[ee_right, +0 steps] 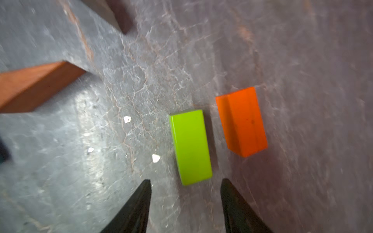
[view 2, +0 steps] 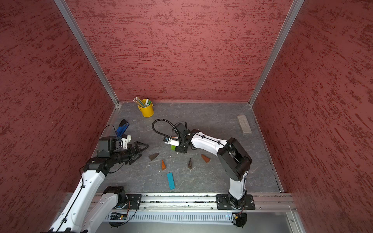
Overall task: Assemble a small pinwheel with building blocks
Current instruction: Place the building block at the center of the board, then assemble the building block at the center of the board.
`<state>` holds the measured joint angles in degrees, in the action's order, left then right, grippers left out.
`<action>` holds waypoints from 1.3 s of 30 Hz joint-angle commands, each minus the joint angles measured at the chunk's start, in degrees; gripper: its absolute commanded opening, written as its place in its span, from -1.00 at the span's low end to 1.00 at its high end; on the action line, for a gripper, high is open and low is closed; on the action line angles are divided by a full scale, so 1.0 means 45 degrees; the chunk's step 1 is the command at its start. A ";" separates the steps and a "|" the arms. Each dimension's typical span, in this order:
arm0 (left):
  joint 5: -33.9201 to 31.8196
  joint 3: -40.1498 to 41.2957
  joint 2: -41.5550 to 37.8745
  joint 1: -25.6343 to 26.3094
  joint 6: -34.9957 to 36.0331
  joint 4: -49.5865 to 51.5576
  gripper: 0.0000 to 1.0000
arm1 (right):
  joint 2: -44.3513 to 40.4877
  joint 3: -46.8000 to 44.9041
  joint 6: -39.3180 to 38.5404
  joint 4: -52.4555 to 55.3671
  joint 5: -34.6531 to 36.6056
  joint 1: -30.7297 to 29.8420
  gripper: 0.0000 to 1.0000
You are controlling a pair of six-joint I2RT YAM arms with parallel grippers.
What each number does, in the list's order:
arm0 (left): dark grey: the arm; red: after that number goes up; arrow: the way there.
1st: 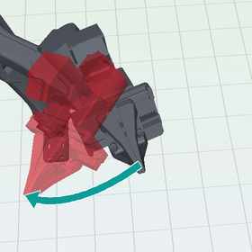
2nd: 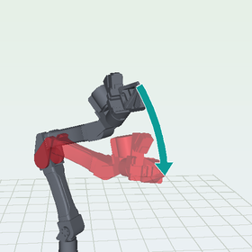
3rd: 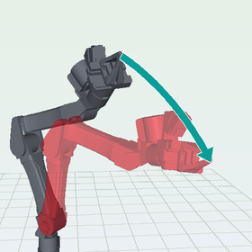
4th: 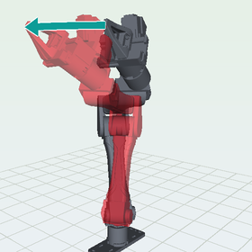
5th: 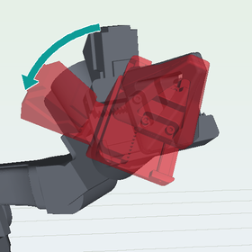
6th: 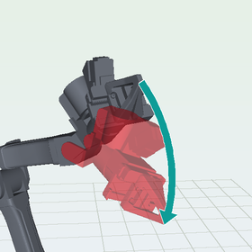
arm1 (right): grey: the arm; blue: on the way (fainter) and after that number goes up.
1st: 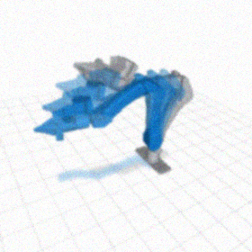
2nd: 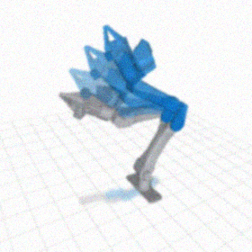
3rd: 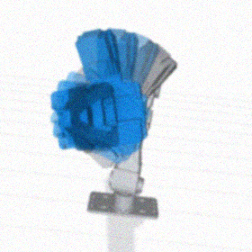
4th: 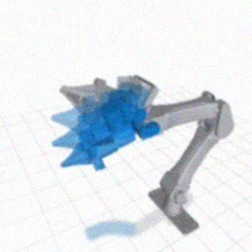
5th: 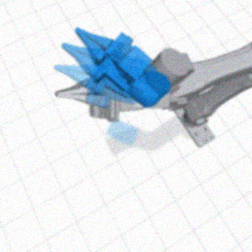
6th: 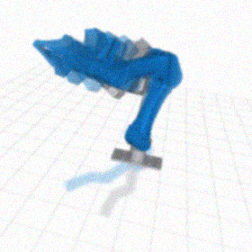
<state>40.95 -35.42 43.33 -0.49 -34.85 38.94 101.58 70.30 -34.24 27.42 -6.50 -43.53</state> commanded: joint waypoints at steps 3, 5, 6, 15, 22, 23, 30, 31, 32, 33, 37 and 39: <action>0.0657 -0.0029 -0.0199 0.0400 0.0440 -0.1709 0.97 | -0.1872 -0.1806 0.5420 -0.2132 0.0620 -0.0072 0.17; 0.0942 0.0162 0.0079 0.0699 0.0086 -0.3056 0.97 | -0.2534 -0.2757 0.7170 -0.2840 0.1095 -0.0353 0.15; 0.1024 0.0204 0.0332 0.0866 -0.0040 -0.3636 0.96 | -0.2771 -0.3136 0.7853 -0.3059 0.1324 -0.0629 0.15; 0.1734 0.0579 0.3000 0.1225 -0.0861 -0.5882 0.92 | -0.1553 -0.3356 1.1725 -0.2963 0.3347 -0.2412 0.18; 0.2315 0.0518 0.5410 0.1307 -0.2250 -0.8281 0.90 | -0.1286 -0.3284 1.2681 -0.3041 0.4012 -0.2371 0.20; 0.2191 0.0433 0.5683 0.1228 -0.2354 -0.8242 0.90 | -0.1239 -0.3186 1.2780 -0.2873 0.4112 -0.2336 0.20; 0.2195 -0.0065 0.7096 0.0876 -0.2797 -0.8752 0.88 | -0.0401 -0.2188 1.2699 -0.2179 0.3721 -0.2126 0.20; 0.2177 -0.0129 0.7226 0.0887 -0.2777 -0.8770 0.87 | -0.0322 -0.2167 1.2703 -0.2275 0.3630 -0.2056 0.20; 0.2168 -0.0212 0.7346 0.0857 -0.2731 -0.8770 0.86 | -0.0173 -0.2104 1.2739 -0.2329 0.3551 -0.1995 0.19; 0.2151 -0.0324 0.7457 0.0856 -0.2637 -0.8760 0.86 | 0.0005 -0.1995 1.2744 -0.2336 0.3489 -0.1927 0.18; 0.2210 -0.0769 0.7815 0.0824 -0.2133 -0.8387 0.86 | 0.0435 -0.1646 1.2848 -0.2204 0.3832 -0.1921 0.15; 0.2306 -0.0816 0.7906 0.0832 -0.2076 -0.8413 0.86 | 0.0420 -0.1677 1.2917 -0.2265 0.3874 -0.1912 0.15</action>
<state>50.57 -38.11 78.41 3.49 -46.00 1.61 103.39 61.49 22.04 17.02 9.41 -52.23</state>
